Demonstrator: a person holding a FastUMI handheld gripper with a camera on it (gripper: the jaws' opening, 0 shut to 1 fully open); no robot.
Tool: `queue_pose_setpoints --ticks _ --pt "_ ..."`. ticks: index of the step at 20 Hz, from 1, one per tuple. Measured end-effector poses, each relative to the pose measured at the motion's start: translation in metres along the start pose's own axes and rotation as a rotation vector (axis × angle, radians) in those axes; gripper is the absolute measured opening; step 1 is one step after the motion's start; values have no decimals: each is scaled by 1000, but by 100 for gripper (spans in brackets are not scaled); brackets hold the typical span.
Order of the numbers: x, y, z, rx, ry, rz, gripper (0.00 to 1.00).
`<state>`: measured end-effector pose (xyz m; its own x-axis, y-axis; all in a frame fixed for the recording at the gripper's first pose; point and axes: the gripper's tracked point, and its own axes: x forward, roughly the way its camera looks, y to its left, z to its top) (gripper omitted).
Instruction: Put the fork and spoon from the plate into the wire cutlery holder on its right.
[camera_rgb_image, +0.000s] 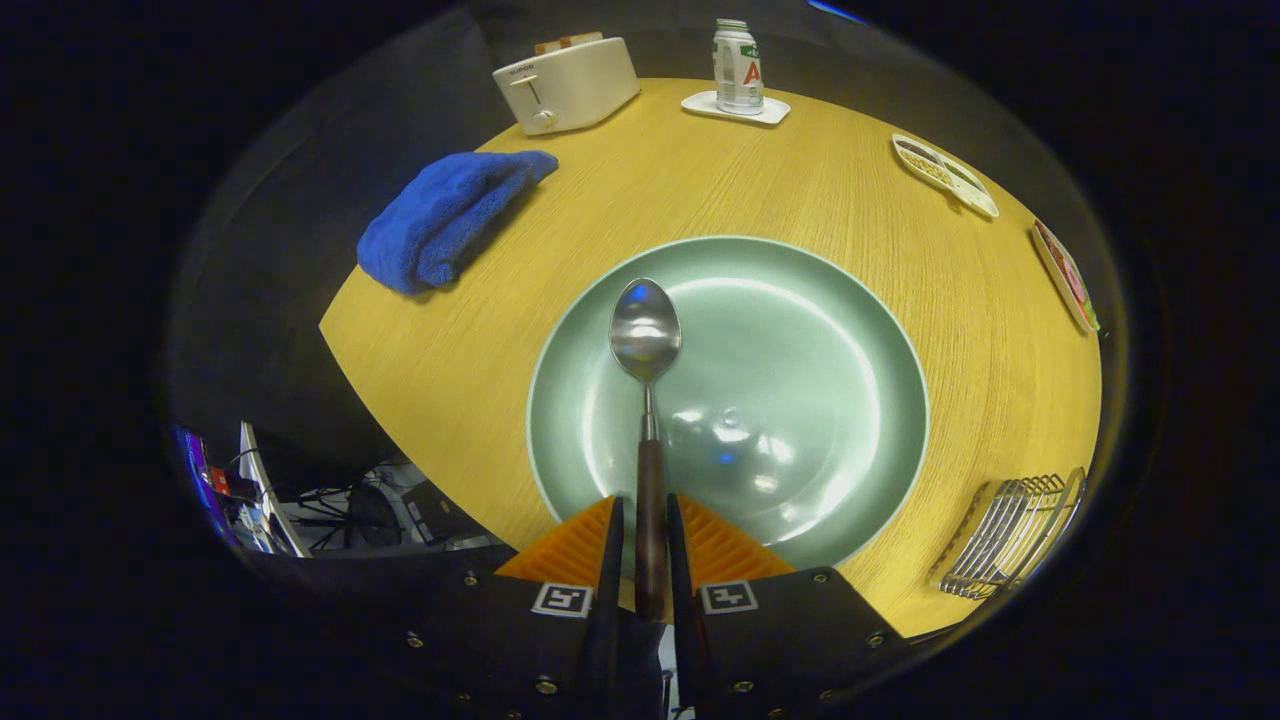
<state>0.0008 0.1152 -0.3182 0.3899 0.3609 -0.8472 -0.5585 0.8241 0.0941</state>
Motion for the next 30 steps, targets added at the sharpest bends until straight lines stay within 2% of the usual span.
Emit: queue_pose_setpoints --ticks 2,3,4,6,7,12,16,21,25,30 --pt "3 3 -1 5 6 22 25" --pt "-2 0 -1 31 30 -2 25" --pt "7 0 -2 43 21 22 13" --pt "4 0 -1 52 11 16 13" --pt "1 -3 -1 56 15 1 6" --pt "-3 -1 0 120 -16 27 6" --pt "-14 4 8 235 -51 102 6" --pt "-42 1 18 332 -118 156 6" --pt "-76 -17 21 393 -190 141 6" --pt "-132 -63 15 510 -299 69 6"
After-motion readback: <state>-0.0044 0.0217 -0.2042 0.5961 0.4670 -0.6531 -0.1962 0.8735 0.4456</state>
